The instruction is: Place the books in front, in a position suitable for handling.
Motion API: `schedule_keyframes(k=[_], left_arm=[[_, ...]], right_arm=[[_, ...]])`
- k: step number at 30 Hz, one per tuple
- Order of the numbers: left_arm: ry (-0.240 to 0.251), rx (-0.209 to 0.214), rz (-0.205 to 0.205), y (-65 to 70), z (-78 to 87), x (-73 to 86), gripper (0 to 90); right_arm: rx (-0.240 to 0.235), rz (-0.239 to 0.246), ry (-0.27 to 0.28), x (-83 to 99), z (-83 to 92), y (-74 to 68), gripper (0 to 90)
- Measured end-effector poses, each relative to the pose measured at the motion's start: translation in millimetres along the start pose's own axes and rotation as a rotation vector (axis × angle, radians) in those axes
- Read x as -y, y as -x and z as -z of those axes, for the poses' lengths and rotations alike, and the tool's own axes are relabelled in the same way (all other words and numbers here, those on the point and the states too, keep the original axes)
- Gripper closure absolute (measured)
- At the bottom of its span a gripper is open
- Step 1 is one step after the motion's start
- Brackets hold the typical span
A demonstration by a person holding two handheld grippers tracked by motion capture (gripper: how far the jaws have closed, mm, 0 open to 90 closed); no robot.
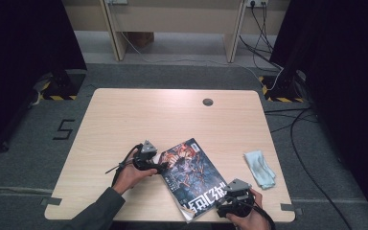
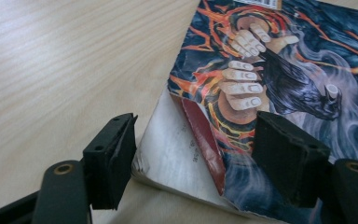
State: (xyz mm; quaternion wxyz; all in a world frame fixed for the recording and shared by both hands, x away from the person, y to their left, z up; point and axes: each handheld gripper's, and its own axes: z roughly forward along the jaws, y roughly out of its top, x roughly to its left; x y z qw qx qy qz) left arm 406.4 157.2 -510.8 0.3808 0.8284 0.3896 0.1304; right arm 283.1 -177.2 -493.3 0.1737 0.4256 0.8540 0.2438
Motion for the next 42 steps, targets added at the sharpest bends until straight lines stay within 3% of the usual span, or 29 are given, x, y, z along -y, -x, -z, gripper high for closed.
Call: schedule_keyframes(k=[6, 8, 9, 12, 13, 17, 19, 21, 23, 26, 27, 28, 29, 34, 38, 40, 41, 42], left_arm=[[-0.034, -0.024, -0.029, 8.1, 15.1, 7.9, 34.0], [-0.042, -0.024, -0.026, 9.7, 18.0, 9.8, 33.7], [-0.046, -0.026, -0.021, 11.8, 21.2, 12.7, 33.1], [-0.061, -0.031, -0.032, 17.0, 29.3, 18.6, 31.7], [-0.086, -0.001, -0.03, 20.1, 36.4, 23.7, 29.8], [-0.09, 0.037, -0.026, 28.8, 48.0, 34.3, 29.0], [-0.081, 0.065, -0.018, 34.4, 53.6, 40.7, 29.6], [-0.081, 0.101, -0.009, 39.2, 60.0, 48.8, 30.2], [-0.08, 0.114, 0.001, 38.9, 61.7, 51.4, 30.3], [-0.049, 0.147, 0.055, 33.7, 62.6, 47.6, 29.5], [-0.022, 0.144, 0.073, 30.6, 62.5, 41.7, 27.3], [-0.022, 0.144, 0.073, 30.6, 62.5, 41.7, 26.8], [-0.014, 0.133, 0.058, 28.0, 59.8, 33.1, 26.6], [0.009, 0.1, 0.045, 21.2, 51.8, 15.6, 25.2], [0.02, 0.091, 0.072, 10.8, 43.9, 1.9, 26.1], [0.001, 0.084, 0.077, 5.8, 36.7, -1.0, 26.1], [-0.029, 0.052, 0.055, 3.0, 28.0, -1.3, 26.3], [-0.029, 0.052, 0.055, 3.0, 28.0, -1.3, 26.3]], right_arm=[[0.085, -0.03, -0.015, -15.1, -9.8, 17.6, 15.9], [0.093, -0.032, -0.013, -17.5, -11.9, 21.5, 16.4], [0.113, -0.06, -0.008, -25.5, -19.1, 32.5, 16.7], [0.116, -0.079, -0.003, -33.7, -26.6, 43.0, 16.9], [0.12, -0.081, 0.001, -42.8, -34.1, 52.9, 18.3], [0.134, -0.085, 0.015, -54.7, -44.8, 63.5, 22.9], [0.142, -0.096, 0.022, -66.7, -58.1, 75.6, 26.8], [0.106, -0.124, 0.021, -69.0, -59.6, 80.1, 28.9], [0.095, -0.135, 0.023, -69.0, -58.3, 80.6, 28.0], [0.044, -0.156, 0.063, -64.7, -40.2, 75.2, 28.4], [0.004, -0.158, 0.09, -57.7, -27.9, 66.1, 28.4], [0.004, -0.158, 0.09, -57.7, -27.9, 66.1, 28.4], [-0.04, -0.158, 0.104, -47.5, -18.8, 54.8, 28.1], [-0.068, -0.109, 0.09, -27.0, -9.8, 35.7, 26.4], [-0.106, -0.11, 0.097, -17.3, -3.3, 25.9, 25.1], [-0.121, -0.109, 0.099, -15.3, -0.5, 20.4, 24.0], [-0.114, -0.085, 0.084, -14.0, -2.3, 15.4, 23.9], [-0.114, -0.085, 0.084, -14.0, -2.3, 15.4, 23.9]])
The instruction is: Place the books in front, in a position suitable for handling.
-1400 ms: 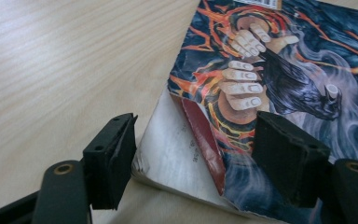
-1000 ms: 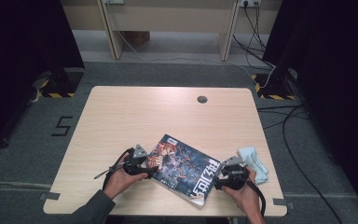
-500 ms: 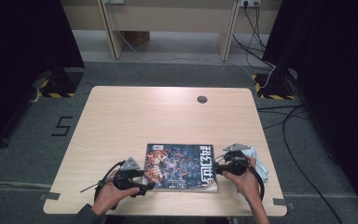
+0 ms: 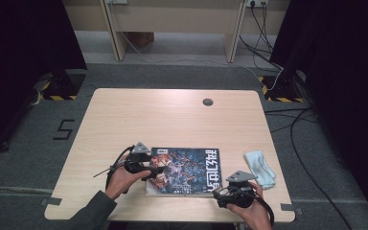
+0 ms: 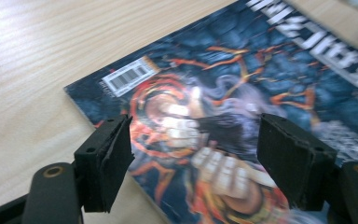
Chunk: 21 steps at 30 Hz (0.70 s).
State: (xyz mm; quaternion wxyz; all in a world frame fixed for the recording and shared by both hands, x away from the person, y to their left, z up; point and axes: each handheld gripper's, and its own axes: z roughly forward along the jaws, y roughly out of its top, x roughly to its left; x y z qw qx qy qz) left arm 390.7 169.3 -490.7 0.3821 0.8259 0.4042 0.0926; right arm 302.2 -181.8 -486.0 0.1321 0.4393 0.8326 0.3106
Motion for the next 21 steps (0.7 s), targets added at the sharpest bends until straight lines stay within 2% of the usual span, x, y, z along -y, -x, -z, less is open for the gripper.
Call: schedule_keyframes(k=[1, 2, 3, 4, 6, 7, 10, 13, 14, 16, 17, 18, 19, 20, 21], left_arm=[[-0.026, -0.021, -0.016, -1.4, -5.5, 0.6, 26.5], [-0.042, -0.03, -0.028, -1.6, -9.3, 1.7, 26.5], [-0.048, -0.05, -0.06, 0.6, -10.9, 2.9, 26.7], [-0.048, -0.05, -0.06, 0.6, -10.9, 2.9, 27.4], [-0.074, -0.064, -0.106, 3.0, -10.6, 4.5, 27.7], [-0.071, -0.069, -0.107, 3.9, -9.8, 6.1, 27.3], [-0.087, -0.055, -0.105, 6.4, -4.6, 10.7, 27.0], [-0.088, -0.064, -0.106, 14.3, 2.7, 19.4, 26.3], [-0.088, -0.064, -0.106, 14.3, 2.7, 19.4, 26.1], [-0.105, -0.063, -0.12, 18.9, 8.1, 23.8, 26.1], [-0.106, -0.069, -0.134, 25.4, 13.0, 29.2, 26.2], [-0.106, -0.069, -0.134, 25.4, 13.0, 29.2, 26.3], [-0.102, -0.04, -0.168, 33.5, 17.6, 34.1, 32.6], [-0.102, -0.04, -0.168, 33.5, 17.6, 34.1, 34.6], [-0.098, -0.031, -0.18, 39.5, 18.8, 36.6, 34.9]], right_arm=[[0.004, 0.018, -0.026, 0.5, -4.6, -2.7, 23.7], [0.004, 0.018, -0.026, 0.5, -4.6, -2.7, 23.8], [0.023, 0.029, -0.04, -0.1, -8.8, -3.4, 23.8], [0.023, 0.029, -0.04, -0.1, -8.8, -3.4, 23.8], [0.035, 0.035, -0.057, -1.5, -11.6, -2.5, 20.2], [0.037, 0.033, -0.061, -2.1, -12.4, -1.7, 19.0], [0.069, 0.03, -0.062, -5.6, -14.5, 3.9, 20.3], [0.127, 0.033, -0.066, -15.6, -20.2, 12.4, 20.8], [0.127, 0.033, -0.066, -15.6, -20.2, 12.4, 20.8], [0.143, 0.024, -0.06, -23.6, -25.4, 19.6, 20.4], [0.151, 0.008, -0.058, -33.1, -32.7, 27.9, 20.2], [0.151, 0.008, -0.058, -33.1, -32.7, 27.9, 20.2], [0.167, 0.0, -0.053, -43.0, -40.9, 34.3, 20.4], [0.17, 0.003, -0.055, -47.0, -44.1, 36.0, 20.4], [0.18, 0.012, -0.053, -54.2, -49.6, 39.1, 20.5]])
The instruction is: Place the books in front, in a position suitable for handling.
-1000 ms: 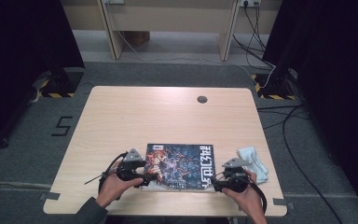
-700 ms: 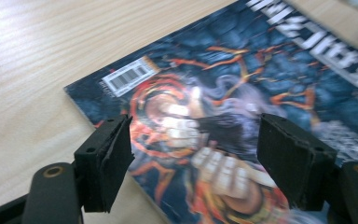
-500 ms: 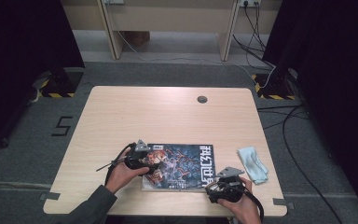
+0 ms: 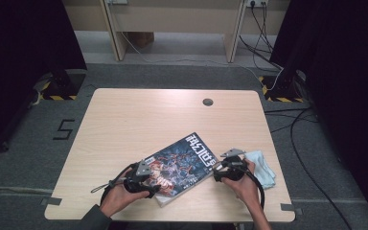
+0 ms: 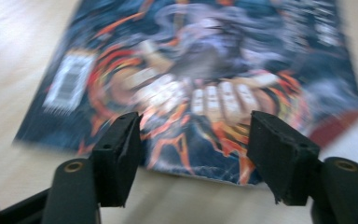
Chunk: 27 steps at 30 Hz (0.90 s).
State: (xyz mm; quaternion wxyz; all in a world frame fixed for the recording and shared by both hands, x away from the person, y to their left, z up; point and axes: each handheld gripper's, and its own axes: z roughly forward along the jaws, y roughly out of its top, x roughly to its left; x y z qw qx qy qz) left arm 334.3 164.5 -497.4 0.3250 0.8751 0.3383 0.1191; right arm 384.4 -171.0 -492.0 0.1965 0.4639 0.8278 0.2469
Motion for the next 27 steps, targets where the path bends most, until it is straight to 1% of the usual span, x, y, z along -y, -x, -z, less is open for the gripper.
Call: schedule_keyframes(k=[1, 2, 3, 4, 5, 6, 7, 8, 9, 11, 12, 13, 14, 15, 16, 17, 18, 19, 20, 21, 22, 24, 25, 27], left_arm=[[0.006, 0.013, -0.007, 7.2, -0.2, 0.4, 34.8], [0.006, 0.013, -0.007, 7.2, -0.2, 0.4, 34.4], [0.006, 0.029, -0.011, 9.8, -0.9, -0.2, 34.4], [0.003, 0.039, -0.018, 11.6, -1.5, -1.5, 33.0], [0.0, 0.035, -0.024, 12.0, -1.4, -2.4, 30.8], [0.005, 0.021, -0.029, 9.3, -0.9, -3.7, 29.5], [0.005, 0.021, -0.029, 9.3, -0.9, -3.7, 28.6], [0.024, 0.006, -0.01, 3.3, 0.7, -5.2, 28.6], [0.033, -0.001, 0.002, -0.8, 1.7, -6.2, 27.5], [0.05, -0.032, 0.04, -15.1, 3.0, -9.3, 25.5], [0.053, -0.044, 0.052, -20.0, 2.8, -10.4, 24.9], [0.055, -0.064, 0.08, -30.1, 1.5, -11.8, 23.9], [0.055, -0.064, 0.08, -30.1, 1.5, -11.8, 23.1], [0.046, -0.066, 0.086, -34.8, -0.6, -12.2, 23.1], [0.038, -0.066, 0.082, -37.7, -2.9, -12.2, 22.8], [0.034, -0.068, 0.085, -39.2, -4.6, -12.1, 22.9], [0.025, -0.066, 0.088, -43.4, -9.9, -10.3, 23.4], [0.017, -0.063, 0.088, -44.4, -11.3, -9.4, 24.3], [0.019, -0.054, 0.1, -45.3, -12.2, -8.3, 23.8], [0.019, -0.054, 0.1, -45.3, -12.2, -8.3, 24.4], [0.017, -0.037, 0.112, -46.6, -11.5, -7.4, 25.4], [0.02, -0.043, 0.111, -45.3, -10.9, -6.3, 25.8], [0.019, -0.044, 0.112, -43.8, -10.5, -5.9, 25.8], [0.012, -0.041, 0.109, -41.5, -9.6, -5.6, 25.7]], right_arm=[[0.009, -0.003, 0.002, -5.8, -4.5, 1.0, 20.8], [0.019, 0.004, 0.002, -9.8, -7.9, 2.0, 21.4], [0.019, 0.004, 0.002, -9.8, -7.9, 2.0, 21.4], [0.026, 0.005, -0.001, -14.6, -12.1, 2.4, 22.5], [0.024, 0.001, 0.002, -19.1, -15.7, 3.2, 24.7], [0.014, -0.028, 0.003, -22.5, -15.1, 2.4, 25.8], [0.014, -0.028, 0.003, -22.5, -15.1, 2.4, 25.8], [0.014, -0.031, 0.007, -22.4, -13.2, 2.2, 25.8], [-0.006, -0.043, 0.023, -20.8, -8.0, 1.6, 25.8], [-0.044, -0.067, 0.035, -17.2, -1.3, -0.4, 25.6], [-0.051, -0.061, 0.029, -15.6, 1.8, -2.7, 25.4], [-0.062, -0.051, 0.04, -12.6, 5.9, -6.9, 25.4], [-0.074, -0.046, 0.042, -11.7, 6.8, -8.1, 25.4], [-0.074, -0.046, 0.042, -11.7, 6.8, -8.1, 25.4], [-0.097, -0.05, 0.033, -9.8, 7.0, -14.1, 25.4], [-0.101, -0.044, 0.031, -9.3, 6.2, -16.0, 25.4], [-0.112, -0.034, 0.021, -9.2, 4.3, -19.1, 25.4], [-0.117, -0.026, 0.015, -9.5, 2.5, -21.1, 25.4], [-0.119, -0.028, 0.01, -9.5, 1.5, -22.7, 25.5], [-0.123, -0.03, 0.006, -9.6, 0.5, -24.4, 25.6], [-0.132, -0.025, 0.009, -9.7, -0.5, -26.1, 25.6], [-0.152, -0.032, 0.007, -10.2, -1.4, -30.2, 25.7], [-0.155, -0.021, 0.005, -10.5, -2.1, -30.9, 25.7], [-0.157, -0.025, 0.0, -10.6, -2.5, -33.4, 25.7]])
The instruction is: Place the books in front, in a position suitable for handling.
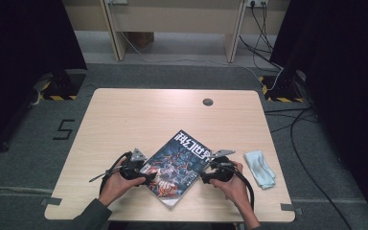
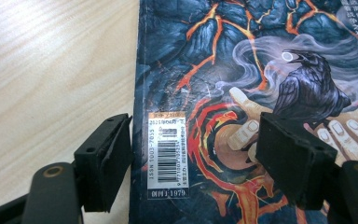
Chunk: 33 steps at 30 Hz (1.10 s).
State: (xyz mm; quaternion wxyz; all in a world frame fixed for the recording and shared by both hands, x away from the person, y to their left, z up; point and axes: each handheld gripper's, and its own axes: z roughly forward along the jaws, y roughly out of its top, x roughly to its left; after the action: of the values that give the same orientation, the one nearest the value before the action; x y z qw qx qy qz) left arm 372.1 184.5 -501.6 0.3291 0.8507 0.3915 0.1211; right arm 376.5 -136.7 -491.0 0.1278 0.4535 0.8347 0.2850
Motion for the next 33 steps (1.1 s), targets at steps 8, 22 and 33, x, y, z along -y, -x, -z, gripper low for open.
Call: schedule_keyframes(k=[8, 22, 33], left_arm=[[-0.02, 0.035, -0.027, 23.4, 11.5, 13.3, 25.8], [0.003, 0.104, -0.088, 67.1, 20.3, 29.8, 28.2], [0.055, 0.08, -0.092, 74.4, 8.9, 23.8, 23.8]], right_arm=[[-0.018, -0.039, -0.007, -2.9, -2.9, 3.0, 26.4], [-0.061, -0.016, -0.01, -7.6, -12.7, -5.8, 27.0], [-0.018, -0.039, 0.004, -24.1, -24.9, 1.5, 27.0]])
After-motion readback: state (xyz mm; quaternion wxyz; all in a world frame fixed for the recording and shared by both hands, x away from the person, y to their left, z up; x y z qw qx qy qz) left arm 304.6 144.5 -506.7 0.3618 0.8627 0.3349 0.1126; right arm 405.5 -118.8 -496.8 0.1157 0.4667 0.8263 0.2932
